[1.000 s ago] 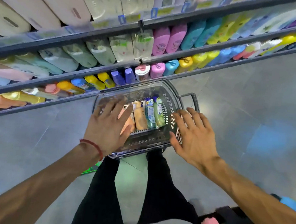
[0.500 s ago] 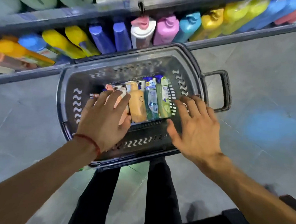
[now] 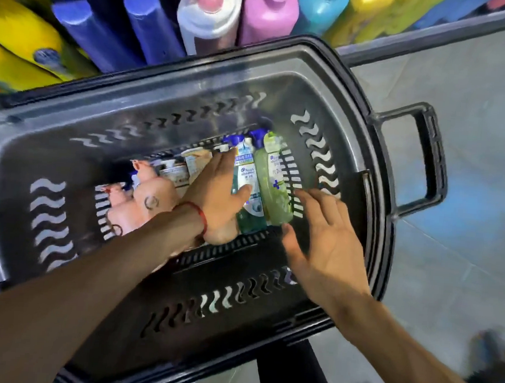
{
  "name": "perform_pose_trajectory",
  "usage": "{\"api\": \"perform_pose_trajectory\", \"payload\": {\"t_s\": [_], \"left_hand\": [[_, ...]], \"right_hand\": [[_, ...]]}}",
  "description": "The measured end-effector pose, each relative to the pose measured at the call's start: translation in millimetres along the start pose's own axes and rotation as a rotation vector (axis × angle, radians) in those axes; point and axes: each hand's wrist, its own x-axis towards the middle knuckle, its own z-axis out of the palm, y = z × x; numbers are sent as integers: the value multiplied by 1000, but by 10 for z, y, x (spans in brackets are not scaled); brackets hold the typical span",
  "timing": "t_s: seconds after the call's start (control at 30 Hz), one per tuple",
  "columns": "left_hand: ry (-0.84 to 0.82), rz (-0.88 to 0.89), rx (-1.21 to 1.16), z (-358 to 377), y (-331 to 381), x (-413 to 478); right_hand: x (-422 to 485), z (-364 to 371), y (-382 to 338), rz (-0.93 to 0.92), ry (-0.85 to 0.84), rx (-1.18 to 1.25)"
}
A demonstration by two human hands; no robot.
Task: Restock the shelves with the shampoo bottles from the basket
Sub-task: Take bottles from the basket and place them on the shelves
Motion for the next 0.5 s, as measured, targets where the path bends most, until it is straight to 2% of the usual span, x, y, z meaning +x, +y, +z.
{"api": "perform_pose_trajectory", "payload": {"t_s": [0.2, 0.37, 0.5], "left_hand": [[-83, -213, 8, 214, -34, 528], [-68, -306, 82, 270, -51, 671], [-65, -332, -6, 207, -120, 764]], "right_hand": [[64, 102, 175, 5, 7, 101], [98, 126, 243, -28, 42, 129], [148, 150, 266, -15, 63, 167]]}}
